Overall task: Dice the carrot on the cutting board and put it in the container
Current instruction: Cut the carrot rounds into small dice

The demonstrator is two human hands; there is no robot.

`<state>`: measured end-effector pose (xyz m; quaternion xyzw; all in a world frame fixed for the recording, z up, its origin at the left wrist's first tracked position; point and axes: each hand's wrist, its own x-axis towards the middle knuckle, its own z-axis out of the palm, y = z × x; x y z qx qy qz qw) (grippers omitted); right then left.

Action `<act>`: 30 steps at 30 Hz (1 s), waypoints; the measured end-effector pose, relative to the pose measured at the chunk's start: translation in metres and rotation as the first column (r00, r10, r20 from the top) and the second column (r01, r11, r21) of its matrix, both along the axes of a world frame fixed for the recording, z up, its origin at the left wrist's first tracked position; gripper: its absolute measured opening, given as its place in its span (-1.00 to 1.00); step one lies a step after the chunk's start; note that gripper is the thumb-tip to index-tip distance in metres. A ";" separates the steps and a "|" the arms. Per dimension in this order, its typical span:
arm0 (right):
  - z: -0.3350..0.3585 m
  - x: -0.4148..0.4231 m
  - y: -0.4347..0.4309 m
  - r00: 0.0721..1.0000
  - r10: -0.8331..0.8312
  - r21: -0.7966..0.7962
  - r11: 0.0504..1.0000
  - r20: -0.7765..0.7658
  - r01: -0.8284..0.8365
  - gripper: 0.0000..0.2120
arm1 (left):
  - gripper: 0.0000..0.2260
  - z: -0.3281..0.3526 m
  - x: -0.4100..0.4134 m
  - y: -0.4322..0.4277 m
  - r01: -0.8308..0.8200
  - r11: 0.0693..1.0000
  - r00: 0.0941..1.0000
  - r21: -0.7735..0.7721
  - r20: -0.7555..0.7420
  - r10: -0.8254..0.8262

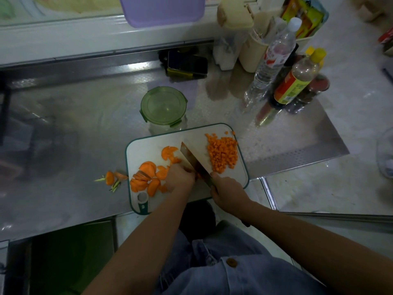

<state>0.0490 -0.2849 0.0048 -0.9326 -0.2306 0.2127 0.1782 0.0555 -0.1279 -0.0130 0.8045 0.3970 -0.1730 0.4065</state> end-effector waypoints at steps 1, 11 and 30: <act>0.003 0.000 0.000 1.000 0.019 -0.006 1.000 0.003 -0.019 -0.55 | -0.85 0.001 0.000 0.000 0.007 1.000 1.000 0.009 -0.003 -0.007; 0.022 0.019 -0.005 0.998 0.040 0.064 0.997 0.040 -0.043 -0.74 | -0.84 0.001 -0.001 0.004 0.077 0.997 0.997 0.028 0.006 -0.077; 0.019 0.024 -0.025 0.969 -0.230 0.315 0.917 -0.087 0.246 -0.66 | -0.75 0.014 0.004 0.009 0.673 0.484 0.595 0.559 -0.019 -0.804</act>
